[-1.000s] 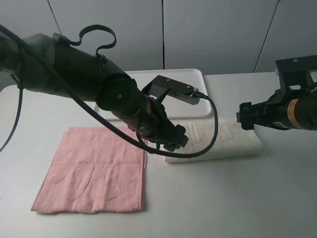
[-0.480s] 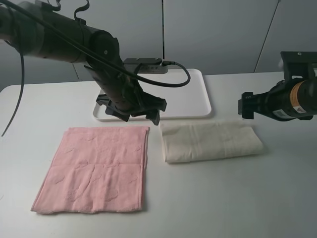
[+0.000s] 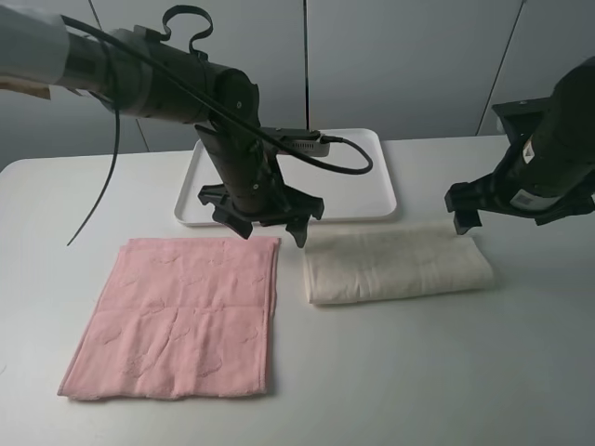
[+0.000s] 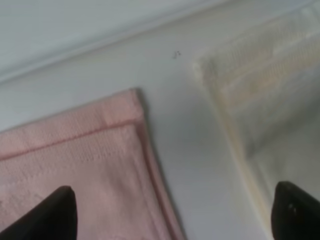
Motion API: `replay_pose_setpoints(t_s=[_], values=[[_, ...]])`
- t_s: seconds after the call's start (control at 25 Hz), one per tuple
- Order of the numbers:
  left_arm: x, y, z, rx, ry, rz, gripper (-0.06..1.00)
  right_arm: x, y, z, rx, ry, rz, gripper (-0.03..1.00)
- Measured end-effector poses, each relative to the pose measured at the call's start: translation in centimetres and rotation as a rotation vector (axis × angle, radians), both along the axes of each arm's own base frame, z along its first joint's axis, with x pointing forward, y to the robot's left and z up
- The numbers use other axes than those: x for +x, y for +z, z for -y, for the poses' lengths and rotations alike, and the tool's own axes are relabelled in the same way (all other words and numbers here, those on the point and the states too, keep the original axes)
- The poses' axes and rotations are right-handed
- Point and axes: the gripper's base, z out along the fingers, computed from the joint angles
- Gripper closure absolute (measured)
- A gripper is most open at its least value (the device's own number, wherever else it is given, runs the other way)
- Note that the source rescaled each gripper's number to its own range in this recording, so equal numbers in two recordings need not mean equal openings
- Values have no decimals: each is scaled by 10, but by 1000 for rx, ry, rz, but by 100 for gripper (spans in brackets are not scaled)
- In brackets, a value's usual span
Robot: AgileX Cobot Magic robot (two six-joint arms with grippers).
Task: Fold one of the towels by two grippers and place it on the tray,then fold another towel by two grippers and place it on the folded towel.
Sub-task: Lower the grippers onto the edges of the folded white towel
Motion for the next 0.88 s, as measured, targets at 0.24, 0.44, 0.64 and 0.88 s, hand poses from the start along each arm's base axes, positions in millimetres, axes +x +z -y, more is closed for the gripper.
replay_pose_setpoints(t_s=[0.24,0.44,0.64,0.88], values=[[1,-9,3,-2,7,-24,-5,17,-5,-15,56,58,-165,-3],[1,-17,4,5,11,-43,-5,21,-8,-15,79,66,-195,-3],[-1,-23,7,5,7,-51,-5,26,-7,9,182,-7,-217,-3],[0,-24,8,-6,8,-41,-5,29,-7,27,214,-33,-213,-3]])
